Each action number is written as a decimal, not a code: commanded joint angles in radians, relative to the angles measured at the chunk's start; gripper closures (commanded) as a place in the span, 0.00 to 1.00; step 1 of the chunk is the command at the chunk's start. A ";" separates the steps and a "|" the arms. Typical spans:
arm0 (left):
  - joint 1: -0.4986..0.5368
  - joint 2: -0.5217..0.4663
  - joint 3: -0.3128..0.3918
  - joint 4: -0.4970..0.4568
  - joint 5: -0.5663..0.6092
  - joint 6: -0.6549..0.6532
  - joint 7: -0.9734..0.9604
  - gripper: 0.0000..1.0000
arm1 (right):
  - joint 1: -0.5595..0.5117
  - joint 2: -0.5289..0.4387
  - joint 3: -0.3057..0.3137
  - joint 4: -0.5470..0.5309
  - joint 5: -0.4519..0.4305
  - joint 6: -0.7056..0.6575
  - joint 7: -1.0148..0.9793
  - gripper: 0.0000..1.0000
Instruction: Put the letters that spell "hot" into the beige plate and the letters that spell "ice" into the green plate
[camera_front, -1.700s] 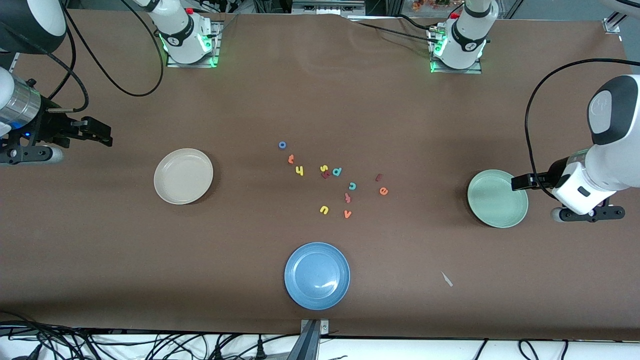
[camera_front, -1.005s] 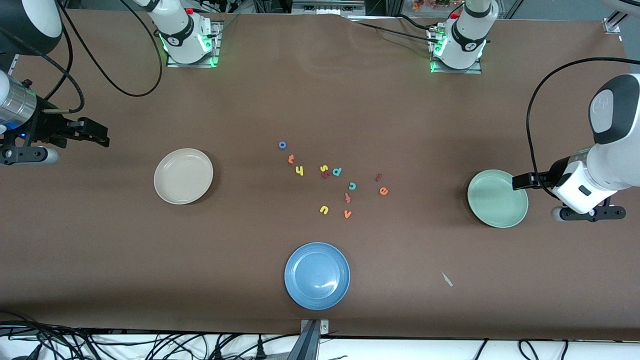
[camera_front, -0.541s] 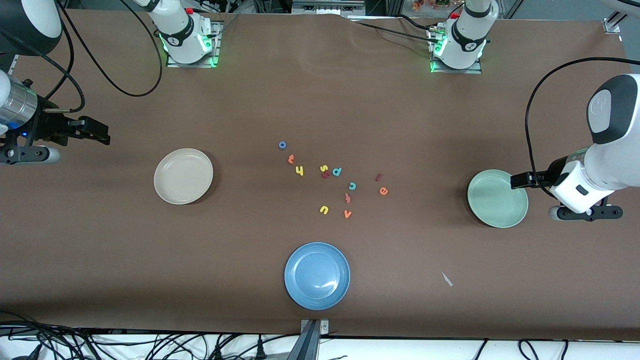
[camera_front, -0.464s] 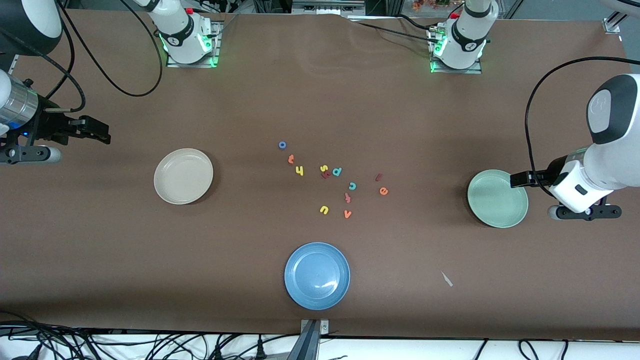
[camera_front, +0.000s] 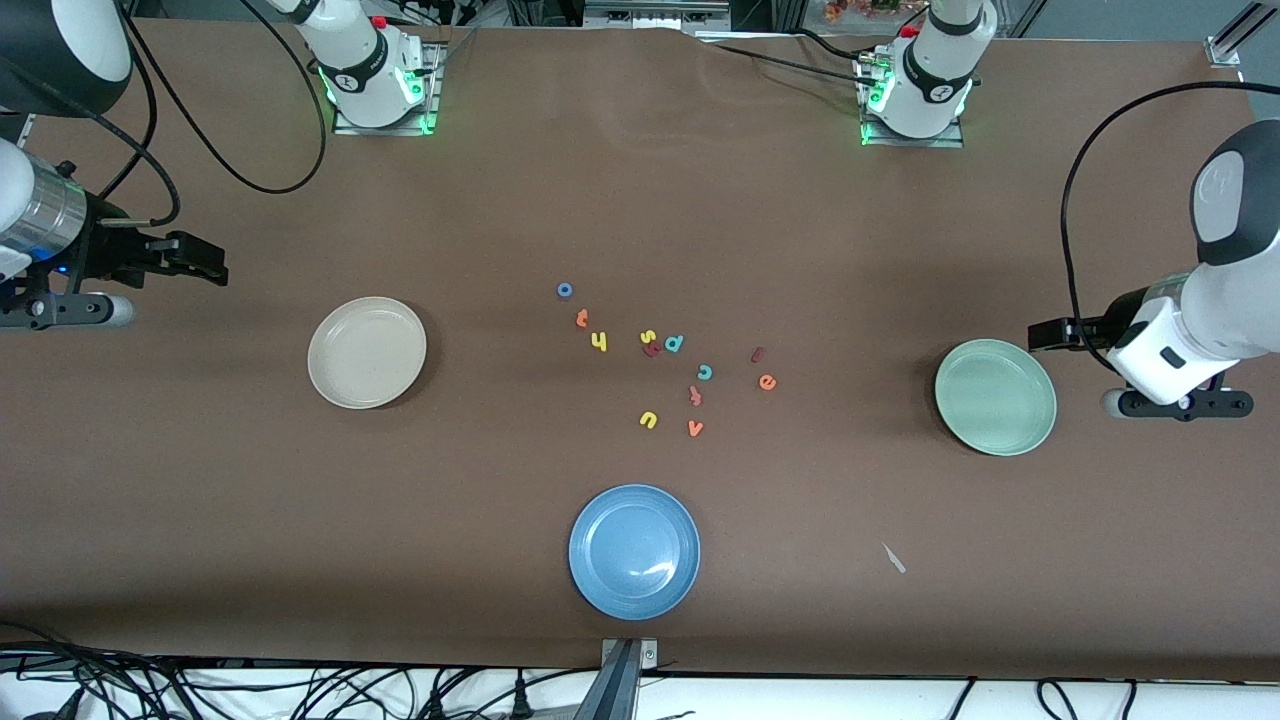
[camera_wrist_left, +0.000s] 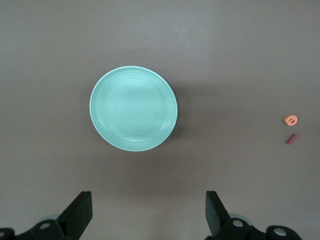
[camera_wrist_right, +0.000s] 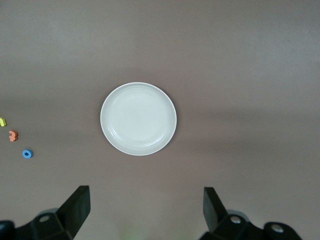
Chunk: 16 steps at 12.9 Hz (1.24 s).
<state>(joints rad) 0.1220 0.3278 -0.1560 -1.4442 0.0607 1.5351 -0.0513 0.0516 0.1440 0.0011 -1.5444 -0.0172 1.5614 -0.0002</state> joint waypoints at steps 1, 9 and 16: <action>0.011 -0.027 0.004 0.001 -0.013 -0.042 0.057 0.01 | 0.004 0.000 0.003 -0.002 0.006 -0.012 0.003 0.00; 0.013 -0.027 0.006 -0.001 -0.013 -0.041 0.068 0.01 | 0.011 0.002 0.005 -0.011 0.006 0.005 0.005 0.00; 0.013 -0.026 0.006 -0.001 -0.013 -0.041 0.068 0.01 | 0.013 0.002 0.005 -0.013 0.005 0.006 0.005 0.00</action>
<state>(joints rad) 0.1315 0.3112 -0.1506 -1.4439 0.0607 1.5073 -0.0095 0.0621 0.1523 0.0050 -1.5465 -0.0171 1.5619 -0.0001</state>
